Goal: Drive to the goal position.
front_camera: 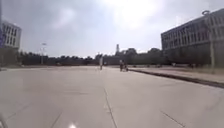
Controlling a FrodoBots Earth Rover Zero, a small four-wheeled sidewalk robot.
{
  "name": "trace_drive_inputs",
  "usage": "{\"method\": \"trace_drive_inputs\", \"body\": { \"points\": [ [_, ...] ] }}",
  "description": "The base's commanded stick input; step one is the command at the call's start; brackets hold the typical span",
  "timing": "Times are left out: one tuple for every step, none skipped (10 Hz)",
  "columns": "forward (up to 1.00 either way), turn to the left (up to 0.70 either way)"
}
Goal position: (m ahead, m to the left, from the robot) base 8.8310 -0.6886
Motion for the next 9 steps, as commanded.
{"method": "trace_drive_inputs", "body": {
  "points": [
    [1.0,0.4],
    [1.0,0.37],
    [1.0,0.0],
    [1.0,0.0],
    [1.0,0.0],
    [1.0,0.0],
    [1.0,0.0],
    [1.0,0.0],
    [1.0,0.0]
  ]
}}
